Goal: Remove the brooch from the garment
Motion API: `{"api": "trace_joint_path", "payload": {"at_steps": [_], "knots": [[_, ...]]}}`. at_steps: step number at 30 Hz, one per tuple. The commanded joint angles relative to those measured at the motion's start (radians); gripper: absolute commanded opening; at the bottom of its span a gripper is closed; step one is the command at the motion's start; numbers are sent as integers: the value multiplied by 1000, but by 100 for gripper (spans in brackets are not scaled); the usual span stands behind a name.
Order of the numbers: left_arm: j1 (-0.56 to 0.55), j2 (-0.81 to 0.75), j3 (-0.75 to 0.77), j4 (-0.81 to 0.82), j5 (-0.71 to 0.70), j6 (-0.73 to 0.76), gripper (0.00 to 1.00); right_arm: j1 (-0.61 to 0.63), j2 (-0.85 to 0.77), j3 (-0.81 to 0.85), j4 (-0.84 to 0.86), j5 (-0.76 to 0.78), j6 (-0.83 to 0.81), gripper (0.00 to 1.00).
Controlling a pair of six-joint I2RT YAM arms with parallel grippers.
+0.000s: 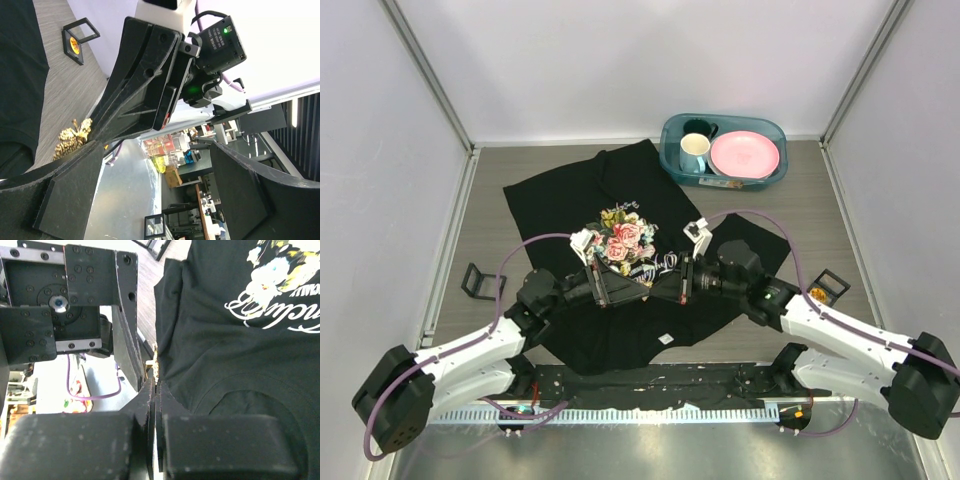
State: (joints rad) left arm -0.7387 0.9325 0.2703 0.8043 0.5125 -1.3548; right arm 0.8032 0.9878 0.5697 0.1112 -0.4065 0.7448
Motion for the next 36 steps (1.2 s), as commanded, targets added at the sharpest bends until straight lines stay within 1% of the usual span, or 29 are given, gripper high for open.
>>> {"api": "trace_joint_path", "payload": {"at_steps": [1,6,12,13,15,16,17,19,23,25,26,28,30,32,35,36], "knots": [[-1,-18,27,16,-23,17,93,4,-43,-31,94,-83,45,1],[1,-58,41,-42,-23,37,94,4,-67,-62,94,-86,62,1],[12,-168,67,-203,-28,88,96,4,-100,-73,87,-97,93,1],[12,-191,75,-291,-34,120,96,4,-103,-74,88,-101,100,1],[13,-262,114,-413,-72,169,97,4,-116,-77,85,-107,103,1],[15,-283,128,-530,-89,209,97,4,-120,-77,79,-106,105,1],[16,-323,139,-581,-106,226,98,5,-123,-76,77,-106,103,1],[18,-351,162,-676,-138,243,100,4,-124,-73,73,-104,102,1],[18,-373,182,-753,-176,287,99,4,-110,-53,74,-91,123,1],[19,-354,181,-798,-189,298,97,4,-100,-42,91,-91,139,1],[18,-348,164,-789,-180,298,96,4,-95,-33,105,-100,146,1],[18,-319,135,-677,-138,260,96,4,-78,-16,122,-113,143,1],[18,-305,98,-564,-98,220,98,4,-61,12,104,-123,93,1],[19,-301,98,-554,-103,223,98,4,-40,27,82,-161,65,1],[19,-304,107,-568,-101,247,91,2,-43,30,77,-186,31,1],[21,-302,109,-568,-94,252,85,1,-44,33,76,-193,25,1]]}}
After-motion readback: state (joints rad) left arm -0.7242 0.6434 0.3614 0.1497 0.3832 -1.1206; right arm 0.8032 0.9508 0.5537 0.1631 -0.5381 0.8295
